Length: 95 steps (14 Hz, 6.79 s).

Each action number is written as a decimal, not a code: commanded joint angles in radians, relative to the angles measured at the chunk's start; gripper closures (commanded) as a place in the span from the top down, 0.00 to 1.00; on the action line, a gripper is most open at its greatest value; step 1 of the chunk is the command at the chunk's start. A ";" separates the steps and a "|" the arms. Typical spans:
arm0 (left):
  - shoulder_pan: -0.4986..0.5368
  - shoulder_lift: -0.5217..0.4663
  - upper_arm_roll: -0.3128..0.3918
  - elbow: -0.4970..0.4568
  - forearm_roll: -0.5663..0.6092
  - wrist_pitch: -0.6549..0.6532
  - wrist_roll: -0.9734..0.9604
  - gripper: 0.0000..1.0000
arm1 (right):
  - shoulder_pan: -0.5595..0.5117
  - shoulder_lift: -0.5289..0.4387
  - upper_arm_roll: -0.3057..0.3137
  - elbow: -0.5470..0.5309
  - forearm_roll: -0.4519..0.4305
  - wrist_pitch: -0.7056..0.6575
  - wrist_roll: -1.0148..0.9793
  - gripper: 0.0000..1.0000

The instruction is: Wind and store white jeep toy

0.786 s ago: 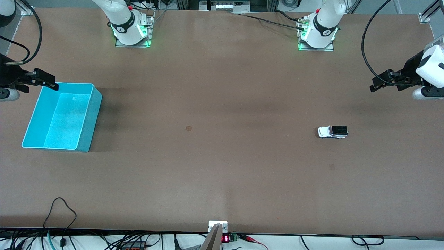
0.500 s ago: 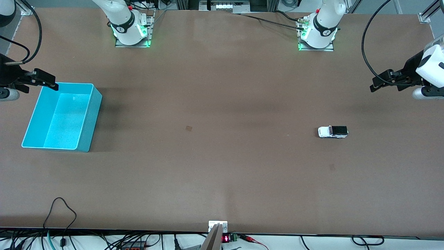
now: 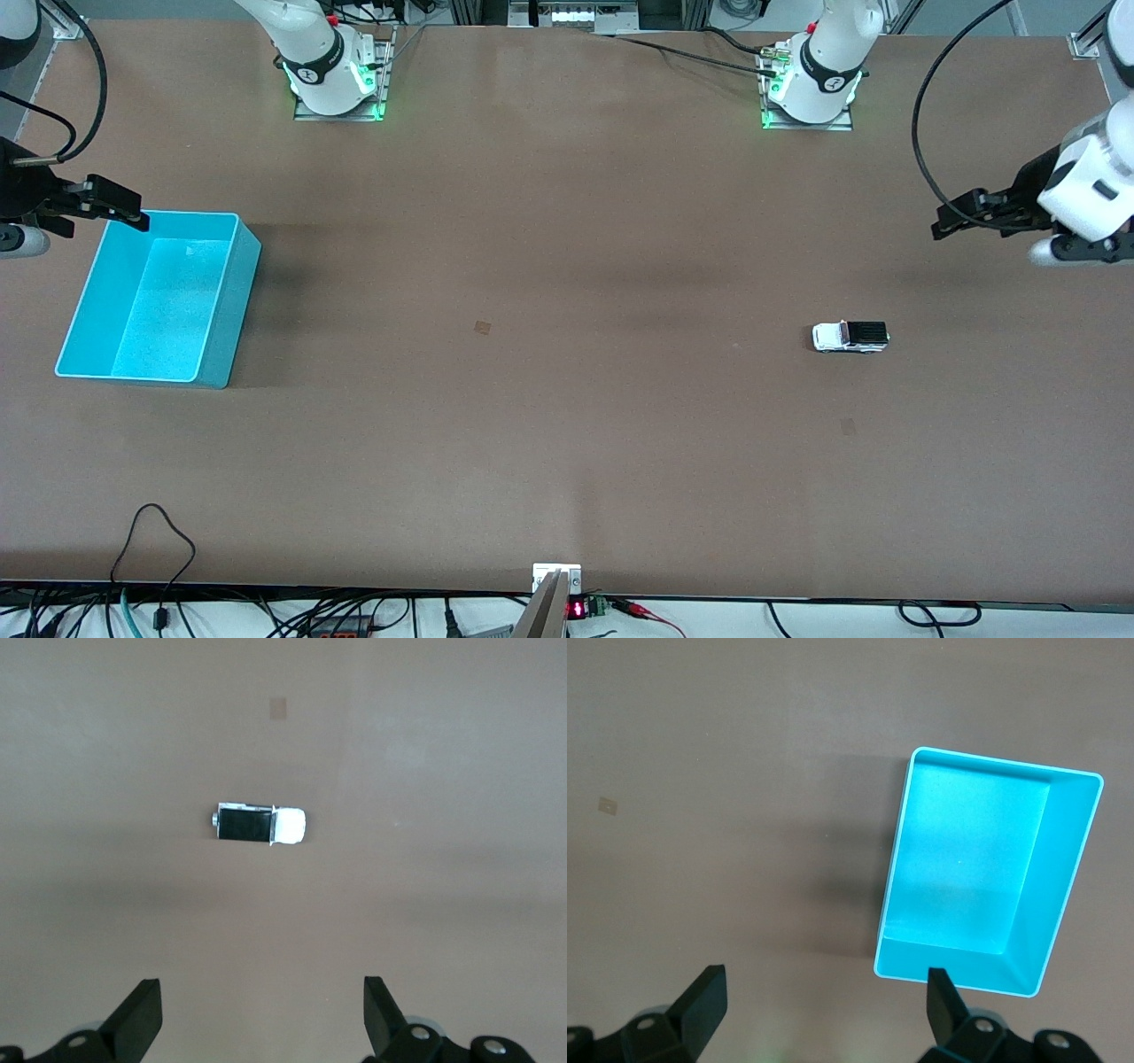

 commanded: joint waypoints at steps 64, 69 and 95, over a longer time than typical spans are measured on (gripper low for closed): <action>0.113 0.455 -0.079 -0.336 0.166 0.827 1.634 0.40 | 0.001 0.120 0.010 0.008 0.035 -0.042 -0.009 1.00; 0.114 0.477 -0.079 -0.333 0.166 0.852 1.634 0.37 | 0.002 0.120 0.011 0.008 0.035 -0.042 -0.009 1.00; 0.272 0.579 -0.079 -0.293 0.225 0.860 1.712 0.35 | 0.004 0.120 0.011 0.008 0.037 -0.056 -0.007 1.00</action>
